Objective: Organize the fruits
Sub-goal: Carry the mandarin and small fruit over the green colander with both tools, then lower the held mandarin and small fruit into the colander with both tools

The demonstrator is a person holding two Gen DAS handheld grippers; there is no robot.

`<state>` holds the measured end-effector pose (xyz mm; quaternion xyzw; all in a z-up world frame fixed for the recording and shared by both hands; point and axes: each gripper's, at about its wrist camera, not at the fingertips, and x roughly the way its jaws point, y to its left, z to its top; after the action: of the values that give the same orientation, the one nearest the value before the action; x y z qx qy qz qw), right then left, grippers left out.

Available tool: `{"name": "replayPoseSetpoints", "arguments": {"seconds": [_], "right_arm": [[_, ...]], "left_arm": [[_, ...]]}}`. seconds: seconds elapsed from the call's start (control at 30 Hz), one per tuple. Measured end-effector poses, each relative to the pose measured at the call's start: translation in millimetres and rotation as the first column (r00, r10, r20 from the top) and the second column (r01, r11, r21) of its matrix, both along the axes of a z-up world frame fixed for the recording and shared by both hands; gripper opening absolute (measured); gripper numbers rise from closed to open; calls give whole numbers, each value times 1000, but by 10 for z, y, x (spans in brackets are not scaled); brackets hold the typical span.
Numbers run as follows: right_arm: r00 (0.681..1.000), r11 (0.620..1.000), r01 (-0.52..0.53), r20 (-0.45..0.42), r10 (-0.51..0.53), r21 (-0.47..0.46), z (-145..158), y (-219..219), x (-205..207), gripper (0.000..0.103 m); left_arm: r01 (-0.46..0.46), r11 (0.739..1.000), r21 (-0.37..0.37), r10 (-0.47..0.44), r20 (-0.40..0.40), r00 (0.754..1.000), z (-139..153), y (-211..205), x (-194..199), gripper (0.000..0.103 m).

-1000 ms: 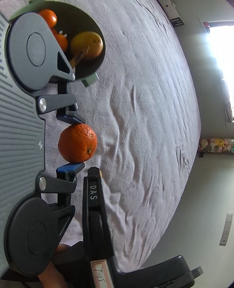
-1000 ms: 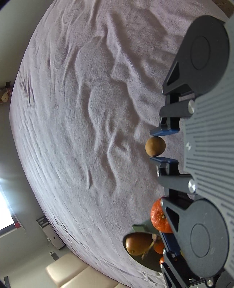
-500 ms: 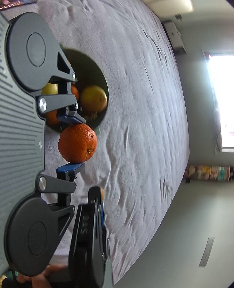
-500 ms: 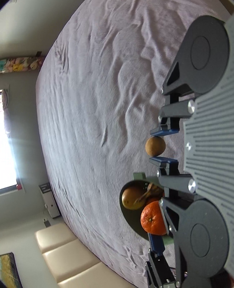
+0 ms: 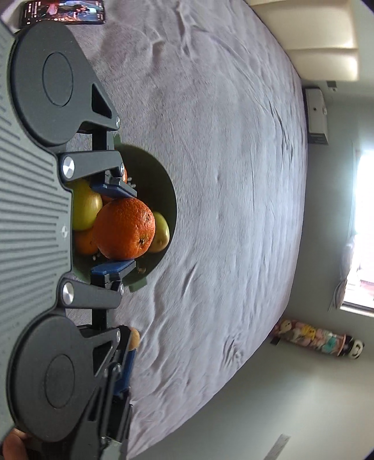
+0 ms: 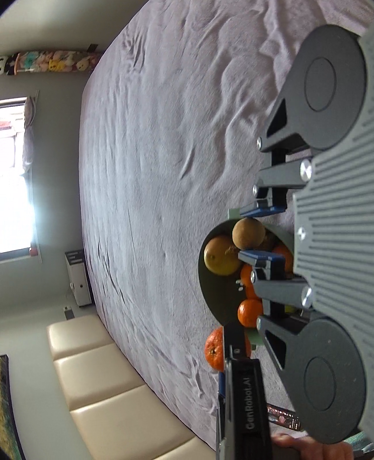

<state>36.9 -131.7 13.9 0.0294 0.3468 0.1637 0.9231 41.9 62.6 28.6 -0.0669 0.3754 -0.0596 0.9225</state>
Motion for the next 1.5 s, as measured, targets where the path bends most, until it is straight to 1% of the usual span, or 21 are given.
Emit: {"name": "replayPoseSetpoints", "arguments": {"seconds": [0.1,0.2,0.4,0.53,0.63,0.7,0.87,1.0,1.23,1.5], "right_arm": [[999,999,-42,-8,42,9,-18,116,35,21],[996,996,-91,-23,91,7,-67,228,83,21],[983,986,-165,-81,166,10,-248,420,218,21],[973,983,-185,-139,183,-5,-419,503,347,21],[965,981,-195,-179,190,-10,-532,548,443,21],[961,978,-204,-199,194,-35,-598,582,499,21],[949,976,-209,-254,188,-58,-724,611,647,21],[940,973,-220,-283,191,-73,-805,649,706,21],[918,958,-268,-328,221,-103,-923,742,732,22],[913,958,-274,-336,230,-89,-952,748,751,22]], "left_arm": [[-23,998,-52,22,-19,1000,-24,153,48,50],[-47,995,-93,42,-59,997,-96,271,120,50],[-61,987,-145,38,-157,987,-346,349,273,50],[-63,985,-162,27,-216,976,-508,342,374,50],[-70,984,-164,29,-242,970,-593,338,415,50],[-72,985,-154,31,-255,966,-642,339,439,50],[-81,987,-140,33,-320,947,-791,359,484,50],[-85,987,-136,34,-344,938,-850,359,505,51],[-92,985,-145,36,-350,936,-847,374,516,51],[-87,987,-136,35,-346,938,-835,353,527,51]]}}
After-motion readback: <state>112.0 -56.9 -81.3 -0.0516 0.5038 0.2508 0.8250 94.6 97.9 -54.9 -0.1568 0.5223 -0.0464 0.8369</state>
